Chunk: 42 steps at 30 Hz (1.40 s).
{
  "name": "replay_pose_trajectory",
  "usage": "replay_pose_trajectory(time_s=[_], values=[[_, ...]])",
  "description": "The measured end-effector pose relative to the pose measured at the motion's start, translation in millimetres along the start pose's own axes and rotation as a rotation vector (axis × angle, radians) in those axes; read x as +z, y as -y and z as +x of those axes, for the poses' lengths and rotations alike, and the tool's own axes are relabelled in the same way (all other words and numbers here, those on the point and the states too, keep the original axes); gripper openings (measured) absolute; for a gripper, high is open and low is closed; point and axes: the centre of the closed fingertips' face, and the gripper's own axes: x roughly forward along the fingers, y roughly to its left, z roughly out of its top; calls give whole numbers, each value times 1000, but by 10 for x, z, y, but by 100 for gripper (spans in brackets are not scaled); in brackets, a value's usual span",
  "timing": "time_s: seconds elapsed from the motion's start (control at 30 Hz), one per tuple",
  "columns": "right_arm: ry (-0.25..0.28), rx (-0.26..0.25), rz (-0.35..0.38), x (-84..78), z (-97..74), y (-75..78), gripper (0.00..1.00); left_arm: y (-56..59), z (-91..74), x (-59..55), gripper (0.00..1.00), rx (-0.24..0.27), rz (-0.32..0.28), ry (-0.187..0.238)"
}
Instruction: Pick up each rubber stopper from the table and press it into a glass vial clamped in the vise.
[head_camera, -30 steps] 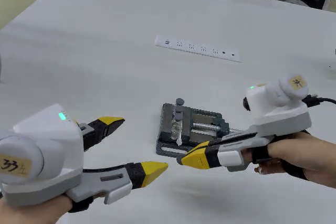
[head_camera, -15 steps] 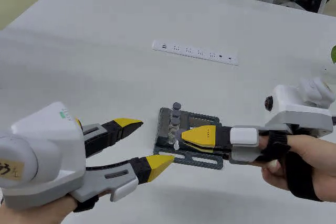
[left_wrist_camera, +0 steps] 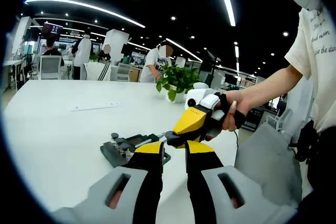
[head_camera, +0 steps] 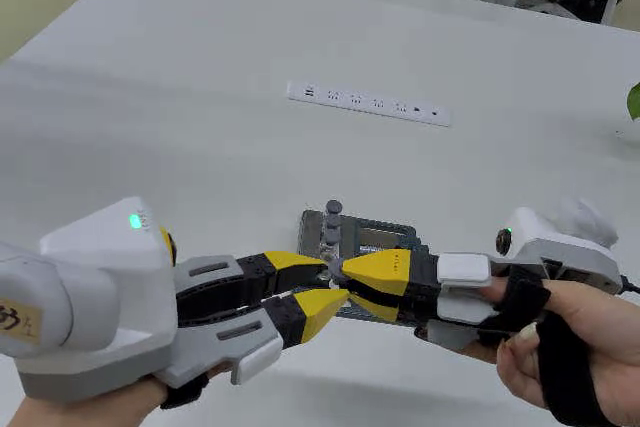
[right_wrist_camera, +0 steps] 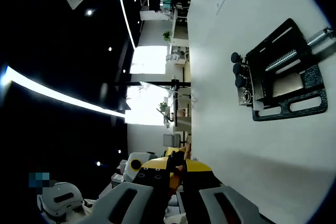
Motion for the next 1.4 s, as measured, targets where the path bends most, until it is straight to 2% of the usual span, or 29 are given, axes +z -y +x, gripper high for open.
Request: replay_pose_trajectory(time_s=[0.27,0.47,0.63,0.8,0.9,0.97,1.07,1.13,1.17,1.23,1.27,1.3,1.33,1.4], values=[[-31,16,26,-28,-29,8,4,26,-6,-7,6,-21,-5,7],[-51,19,51,-76,-29,27,4,47,-34,-37,5,-33,5,0],[-60,37,102,-115,-24,39,4,76,-56,-46,5,-41,29,-1],[-56,39,89,-126,-18,40,5,72,-59,-62,4,-45,29,-3],[-48,37,39,-118,-17,43,5,63,-50,-70,4,-41,31,-6],[-31,31,-28,-87,-24,58,6,59,-43,-72,4,-39,38,-7],[-20,27,-50,-44,-38,30,21,26,-30,-119,4,-25,51,-35],[-5,3,-147,41,-54,26,23,13,-20,-171,4,-16,76,-65],[-16,-27,-204,70,-70,19,24,12,-12,-193,4,-14,84,-77],[-56,-49,-318,66,-72,-15,27,20,0,-214,4,-15,91,-89],[-86,-73,-420,50,-61,-43,29,32,9,-227,4,-18,99,-98],[-115,-94,-471,29,-62,-45,30,38,15,-235,4,-19,103,-103],[-157,-127,-559,0,-61,-50,31,43,22,-249,4,-22,108,-111],[-212,-177,-701,36,-84,-14,31,50,27,-263,4,-27,110,-117]])
